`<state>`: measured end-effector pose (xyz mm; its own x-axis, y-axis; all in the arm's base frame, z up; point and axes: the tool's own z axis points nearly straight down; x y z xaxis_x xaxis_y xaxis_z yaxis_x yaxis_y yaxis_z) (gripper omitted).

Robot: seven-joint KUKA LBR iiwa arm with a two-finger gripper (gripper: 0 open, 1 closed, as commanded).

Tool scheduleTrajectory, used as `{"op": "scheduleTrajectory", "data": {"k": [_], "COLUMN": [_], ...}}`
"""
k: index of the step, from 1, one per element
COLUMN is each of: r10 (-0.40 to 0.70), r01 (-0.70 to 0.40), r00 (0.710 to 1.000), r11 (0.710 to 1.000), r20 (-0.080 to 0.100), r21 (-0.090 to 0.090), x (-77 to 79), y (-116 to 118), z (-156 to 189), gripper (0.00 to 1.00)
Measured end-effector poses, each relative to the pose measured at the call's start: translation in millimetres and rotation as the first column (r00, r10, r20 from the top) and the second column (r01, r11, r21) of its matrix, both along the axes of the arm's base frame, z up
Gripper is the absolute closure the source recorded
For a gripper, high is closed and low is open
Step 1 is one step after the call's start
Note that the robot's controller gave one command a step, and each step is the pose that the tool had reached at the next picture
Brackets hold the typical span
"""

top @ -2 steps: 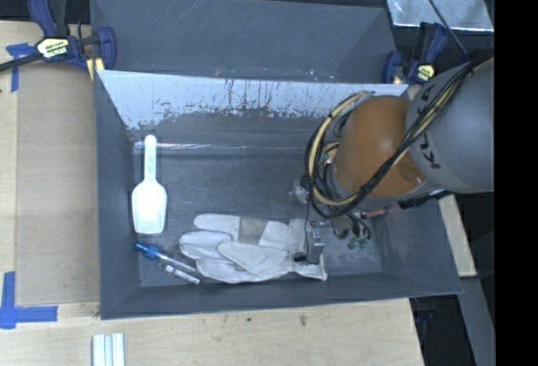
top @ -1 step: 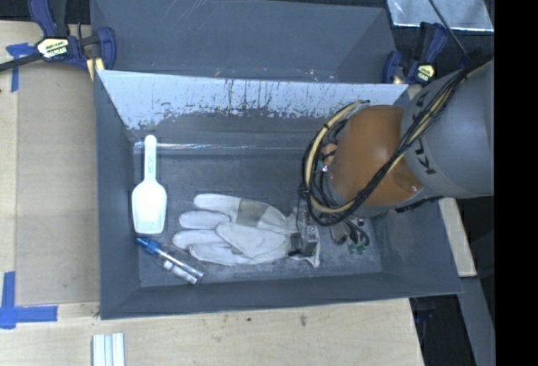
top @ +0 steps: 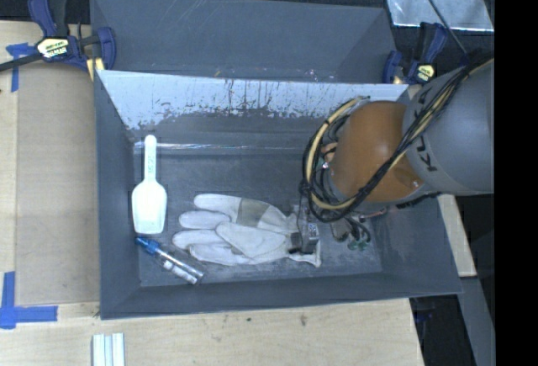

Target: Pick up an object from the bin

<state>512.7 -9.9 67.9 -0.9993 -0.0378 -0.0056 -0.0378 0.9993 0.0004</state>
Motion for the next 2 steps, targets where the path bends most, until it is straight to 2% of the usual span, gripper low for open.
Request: {"op": "scheduleTrajectory", "data": {"k": [1, 2], "r10": [0.022, 0.022], "r01": [-0.022, -0.022], "r00": [1.0, 1.0], "r11": [1.0, 1.0], "r20": [-0.004, -0.004], "r21": [-0.001, -0.001], "x": [-14.8, -14.8], "y": [4.5, 4.5], "z": [103.2, 103.2], "gripper": [1.0, 1.0]}}
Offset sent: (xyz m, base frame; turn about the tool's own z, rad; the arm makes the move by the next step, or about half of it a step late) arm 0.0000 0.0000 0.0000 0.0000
